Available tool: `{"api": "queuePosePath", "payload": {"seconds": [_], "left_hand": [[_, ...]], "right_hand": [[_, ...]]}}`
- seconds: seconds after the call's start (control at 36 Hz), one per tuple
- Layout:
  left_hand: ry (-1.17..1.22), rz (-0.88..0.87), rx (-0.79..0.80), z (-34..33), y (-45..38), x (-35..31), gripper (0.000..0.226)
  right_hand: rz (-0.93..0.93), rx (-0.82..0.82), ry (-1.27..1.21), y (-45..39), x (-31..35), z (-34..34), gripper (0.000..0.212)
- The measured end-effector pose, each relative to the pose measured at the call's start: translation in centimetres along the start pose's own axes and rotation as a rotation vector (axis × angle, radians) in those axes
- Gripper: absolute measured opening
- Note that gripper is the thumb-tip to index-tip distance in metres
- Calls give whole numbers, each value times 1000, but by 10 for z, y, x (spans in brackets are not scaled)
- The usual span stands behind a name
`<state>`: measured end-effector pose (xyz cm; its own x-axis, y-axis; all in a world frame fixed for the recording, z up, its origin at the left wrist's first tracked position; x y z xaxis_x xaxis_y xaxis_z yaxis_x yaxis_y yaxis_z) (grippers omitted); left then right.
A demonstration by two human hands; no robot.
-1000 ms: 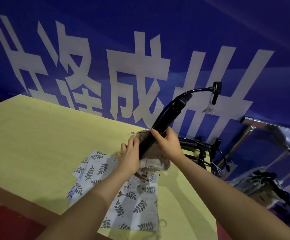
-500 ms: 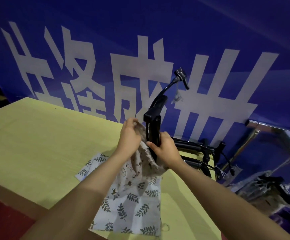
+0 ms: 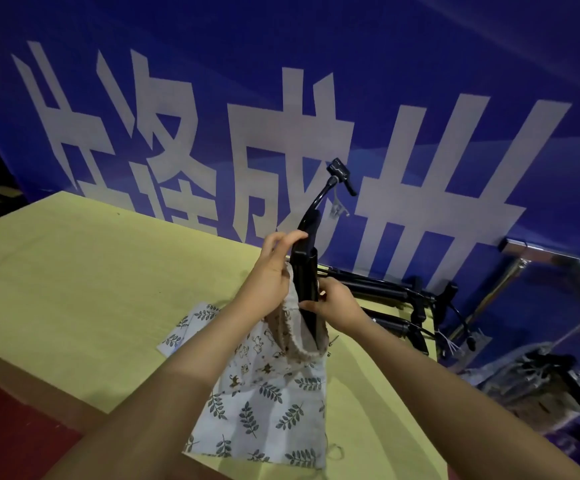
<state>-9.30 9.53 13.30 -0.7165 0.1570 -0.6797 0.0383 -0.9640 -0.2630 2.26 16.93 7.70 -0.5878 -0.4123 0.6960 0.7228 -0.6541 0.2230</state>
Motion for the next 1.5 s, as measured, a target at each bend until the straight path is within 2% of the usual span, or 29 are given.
{"api": "queuePosePath", "payload": {"seconds": [0.08, 0.17, 0.31, 0.33, 0.42, 0.47, 0.58, 0.61, 0.69, 0.81, 0.89, 0.94, 1.08, 1.14, 1.19, 1.25, 1.36, 1.44, 1.5], "left_hand": [[28, 33, -25, 1, -3, 3, 74], [42, 41, -31, 3, -4, 3, 72], [3, 33, -9, 1, -4, -6, 70], [-3, 32, -6, 0, -4, -8, 69], [-10, 27, 3, 0, -2, -15, 66], [-22, 51, 13, 0, 0, -17, 62], [-26, 65, 23, 1, 2, -16, 61], [-28, 61, 20, 1, 2, -16, 62], [-9, 100, 17, 0, 4, -14, 65], [16, 145, 31, -1, 2, -15, 62], [19, 130, 38, -2, 0, -15, 61], [31, 123, 44, -2, -2, -14, 60], [75, 89, 56, -5, -7, -17, 53], [121, 87, 60, -6, -8, -17, 49], [182, 80, 72, -6, -9, -16, 46], [223, 43, 82, -5, -10, -17, 44], [301, 41, 67, -4, -12, -18, 21], [270, 114, 91, -8, -12, -18, 24], [210, 124, 113, -9, -12, -23, 24]], "right_hand": [[12, -27, -32, 4, -8, 8, 15], [13, -102, -43, 10, -11, 18, 18], [34, -154, -305, 12, -1, 28, 6], [40, -126, -297, 11, 2, 28, 10], [-12, 1, -175, 8, 2, 18, 49], [-64, -7, -84, 7, -3, 12, 58], [-94, -112, -111, 8, -16, 7, 16], [-88, -125, -110, 9, -17, 7, 13], [-73, -163, -130, 10, -19, 9, 22], [-22, -293, -306, 14, -19, 20, 19], [54, -391, -548, 20, -15, 32, 14], [77, -401, -667, 25, -9, 39, 14], [77, -342, -745, 30, 0, 50, 21], [39, -301, -629, 31, -1, 51, 26], [-31, -271, -300, 31, -1, 51, 35], [-56, -314, -43, 32, -1, 52, 38], [-11, -426, 5, 36, 2, 54, 27], [-13, -448, -23, 37, 2, 53, 17], [-2, -436, -58, 38, 6, 55, 18]]}}
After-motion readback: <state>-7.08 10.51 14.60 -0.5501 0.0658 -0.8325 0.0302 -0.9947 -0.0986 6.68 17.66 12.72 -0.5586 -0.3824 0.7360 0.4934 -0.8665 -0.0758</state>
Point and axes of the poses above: each hand's wrist, its own y-axis away from the middle knuckle, its own z-axis out of the back of the hand, x = y × z, the point moved 5 cm from there along -y, towards the middle knuckle, and after that the axes turned 15 degrees about x, right-handed, at the moved point
